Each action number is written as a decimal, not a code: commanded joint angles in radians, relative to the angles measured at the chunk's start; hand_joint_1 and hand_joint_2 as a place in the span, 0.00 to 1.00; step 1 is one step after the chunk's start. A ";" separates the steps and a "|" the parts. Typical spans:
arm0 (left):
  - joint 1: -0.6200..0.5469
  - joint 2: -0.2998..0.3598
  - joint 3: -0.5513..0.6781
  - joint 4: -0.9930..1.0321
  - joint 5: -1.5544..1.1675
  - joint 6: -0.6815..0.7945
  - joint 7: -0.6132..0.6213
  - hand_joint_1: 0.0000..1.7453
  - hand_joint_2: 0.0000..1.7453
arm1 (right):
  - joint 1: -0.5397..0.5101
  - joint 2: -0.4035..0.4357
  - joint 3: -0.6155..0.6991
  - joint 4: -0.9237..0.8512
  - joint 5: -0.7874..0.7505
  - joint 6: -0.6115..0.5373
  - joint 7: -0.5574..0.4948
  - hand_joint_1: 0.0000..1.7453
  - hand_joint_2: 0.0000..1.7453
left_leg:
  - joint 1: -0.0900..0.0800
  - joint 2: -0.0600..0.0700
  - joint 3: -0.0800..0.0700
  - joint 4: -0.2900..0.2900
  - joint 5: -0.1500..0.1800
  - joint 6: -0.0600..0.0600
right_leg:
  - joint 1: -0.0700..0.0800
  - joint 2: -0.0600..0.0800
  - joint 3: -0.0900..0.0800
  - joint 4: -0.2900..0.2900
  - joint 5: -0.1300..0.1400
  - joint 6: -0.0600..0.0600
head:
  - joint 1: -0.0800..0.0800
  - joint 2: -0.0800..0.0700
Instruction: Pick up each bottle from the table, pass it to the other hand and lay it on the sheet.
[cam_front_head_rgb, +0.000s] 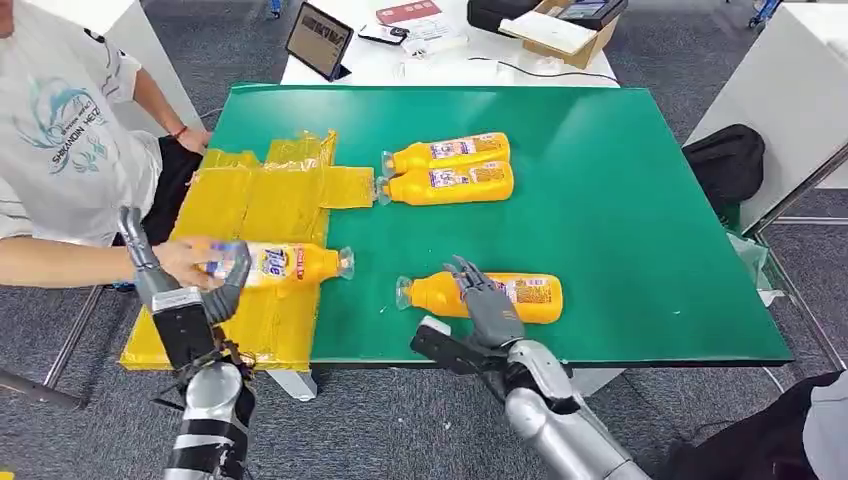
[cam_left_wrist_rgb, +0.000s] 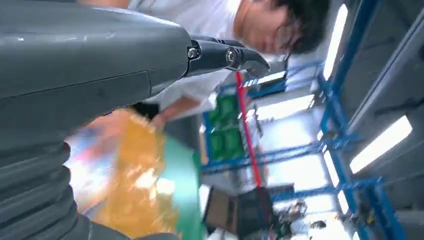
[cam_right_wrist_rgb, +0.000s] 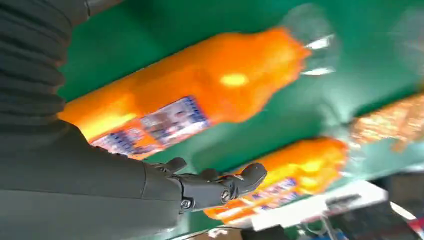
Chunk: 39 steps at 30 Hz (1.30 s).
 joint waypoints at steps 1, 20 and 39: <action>-0.008 0.050 -0.271 0.268 0.236 -0.005 0.001 0.00 1.00 | -0.111 -0.035 -0.074 0.193 -0.005 0.055 0.030 0.00 1.00 | -0.001 0.000 0.006 -0.002 -0.001 0.000 | 0.000 0.000 0.006 -0.001 -0.001 -0.001 | 0.000 0.000; 0.015 0.037 -0.381 0.322 0.287 -0.022 0.001 0.00 1.00 | -0.234 -0.067 -0.093 0.468 0.032 0.153 0.159 0.00 1.00 | 0.001 -0.001 0.005 -0.001 -0.002 -0.001 | 0.001 0.000 0.006 -0.002 -0.002 -0.002 | 0.000 0.000; 0.004 0.041 -0.342 0.283 0.292 -0.002 0.001 0.00 1.00 | -0.311 -0.029 -0.090 0.567 -0.068 0.193 0.124 0.88 1.00 | 0.001 0.002 0.006 -0.001 -0.001 -0.001 | 0.001 0.002 0.006 -0.001 0.000 -0.001 | 0.000 0.000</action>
